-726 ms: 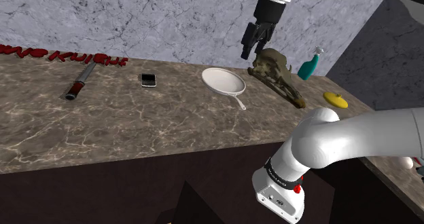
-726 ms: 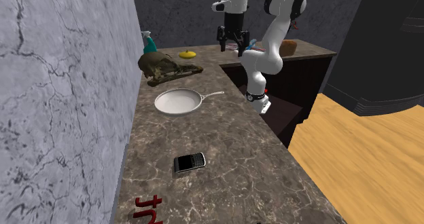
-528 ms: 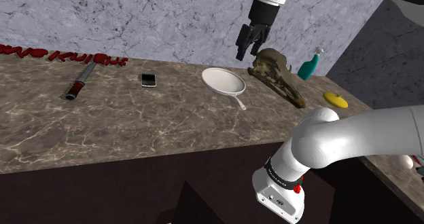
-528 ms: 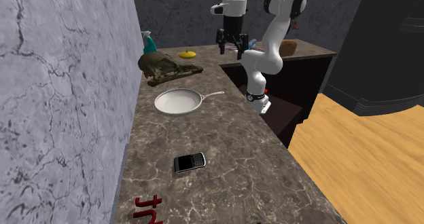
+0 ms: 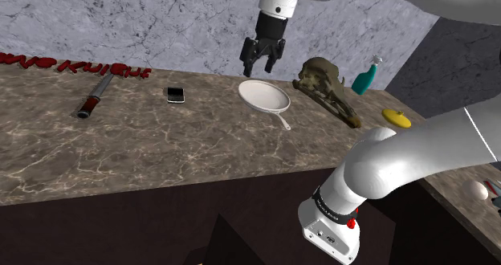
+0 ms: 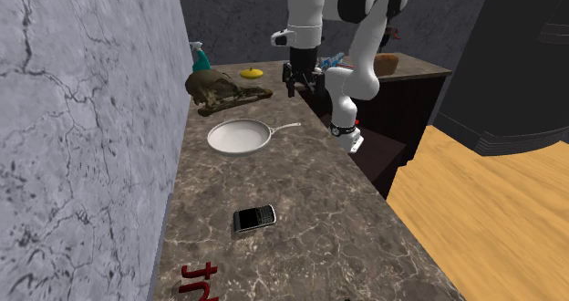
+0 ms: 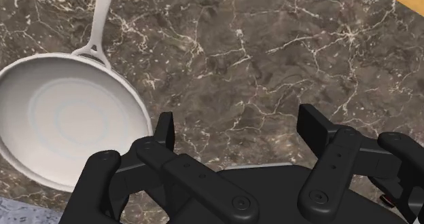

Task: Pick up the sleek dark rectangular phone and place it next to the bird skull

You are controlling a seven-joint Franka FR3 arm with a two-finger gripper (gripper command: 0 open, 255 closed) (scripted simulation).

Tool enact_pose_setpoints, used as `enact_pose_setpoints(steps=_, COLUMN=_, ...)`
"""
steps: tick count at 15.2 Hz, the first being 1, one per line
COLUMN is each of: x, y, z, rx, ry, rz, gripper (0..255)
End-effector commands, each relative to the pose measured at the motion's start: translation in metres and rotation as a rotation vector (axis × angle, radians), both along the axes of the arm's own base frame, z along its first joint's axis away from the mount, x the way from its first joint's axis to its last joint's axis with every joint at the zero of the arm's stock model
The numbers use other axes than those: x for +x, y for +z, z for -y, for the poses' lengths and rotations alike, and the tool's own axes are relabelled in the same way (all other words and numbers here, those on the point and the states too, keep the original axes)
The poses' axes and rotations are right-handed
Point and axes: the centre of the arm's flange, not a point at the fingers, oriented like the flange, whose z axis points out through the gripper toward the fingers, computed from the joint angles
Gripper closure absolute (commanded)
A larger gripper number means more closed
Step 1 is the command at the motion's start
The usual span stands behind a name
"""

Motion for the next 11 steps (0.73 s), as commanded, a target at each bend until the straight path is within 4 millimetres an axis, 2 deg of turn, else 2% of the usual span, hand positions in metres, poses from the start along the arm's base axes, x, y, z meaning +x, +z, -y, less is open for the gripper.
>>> enact_pose_setpoints(steps=1, x=0.022, y=-0.015, z=-0.01, rx=0.006, ry=-0.025, rz=0.001, gripper=0)
enact_pose_setpoints(steps=11, x=0.129, y=-0.082, z=-0.042, rx=0.031, ry=-0.144, rz=0.001, gripper=0)
